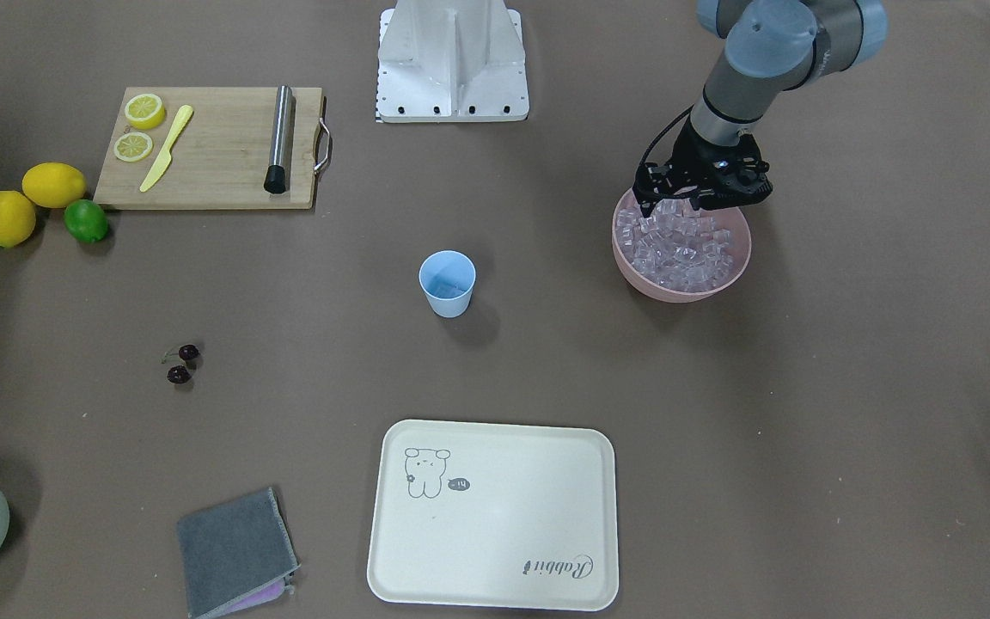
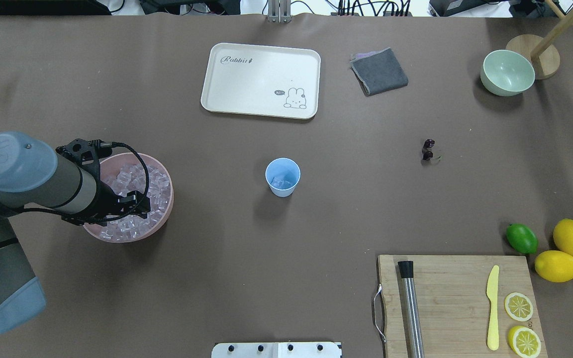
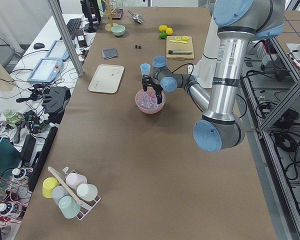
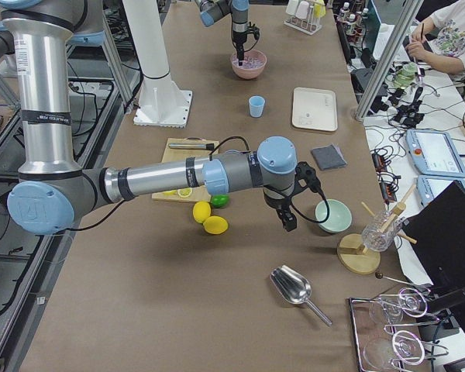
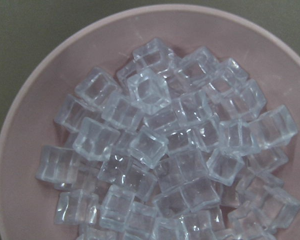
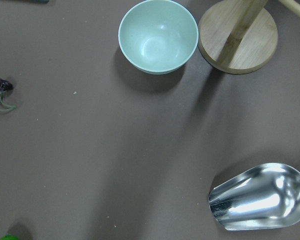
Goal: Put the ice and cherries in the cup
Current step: 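Lower the left gripper into the ice and grasp another cube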
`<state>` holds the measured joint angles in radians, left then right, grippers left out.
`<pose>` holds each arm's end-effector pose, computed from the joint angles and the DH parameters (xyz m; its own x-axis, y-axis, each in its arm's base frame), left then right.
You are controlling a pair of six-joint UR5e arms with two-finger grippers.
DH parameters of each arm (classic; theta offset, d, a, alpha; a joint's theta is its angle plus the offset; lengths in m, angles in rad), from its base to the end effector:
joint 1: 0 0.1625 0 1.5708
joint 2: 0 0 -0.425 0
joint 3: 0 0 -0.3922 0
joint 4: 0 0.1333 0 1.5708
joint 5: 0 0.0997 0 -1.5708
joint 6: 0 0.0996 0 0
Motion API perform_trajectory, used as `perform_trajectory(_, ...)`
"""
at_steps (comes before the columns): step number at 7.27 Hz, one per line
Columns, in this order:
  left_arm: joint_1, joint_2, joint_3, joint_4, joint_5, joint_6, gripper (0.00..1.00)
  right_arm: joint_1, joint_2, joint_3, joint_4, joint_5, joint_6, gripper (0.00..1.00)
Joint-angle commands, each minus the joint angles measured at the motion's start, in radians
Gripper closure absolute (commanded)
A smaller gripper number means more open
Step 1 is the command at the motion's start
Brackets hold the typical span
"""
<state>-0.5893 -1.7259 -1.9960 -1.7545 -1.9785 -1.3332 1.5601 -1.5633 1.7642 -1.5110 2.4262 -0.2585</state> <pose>0.3876 -0.3719 0.3644 0.6498 -0.1745 -0.7398 0.1330 0.9844 -0.1154 0.0528 -0.5013 0.5466 0.6294 -0.4419 0.6392 0.1771 0.8825 0.4356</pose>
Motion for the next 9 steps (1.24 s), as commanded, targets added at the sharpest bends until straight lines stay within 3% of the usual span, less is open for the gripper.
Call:
perform_trajectory(1, 0.006, -0.001, 0.000, 0.000, 0.000, 0.002, 0.42, 0.000, -0.006, 0.001, 0.000, 0.001, -0.001, 0.01)
perform_trajectory(6, 0.006, -0.001, 0.000, 0.001, 0.000, 0.009, 0.69, 0.000, -0.006, 0.001, 0.000, 0.001, -0.001, 0.01)
perform_trajectory(7, 0.006, -0.006, 0.000, 0.001, 0.000, 0.011, 0.80, 0.000, -0.006, 0.001, 0.000, 0.001, -0.001, 0.01)
perform_trajectory(8, 0.003, -0.009, -0.003, 0.001, 0.000, 0.014, 0.99, 0.000, -0.006, 0.001, 0.000, 0.001, 0.001, 0.01)
perform_trajectory(9, -0.013, -0.018, -0.019, 0.009, -0.003, 0.016, 1.00, 0.000, -0.006, 0.001, 0.000, 0.001, 0.001, 0.01)
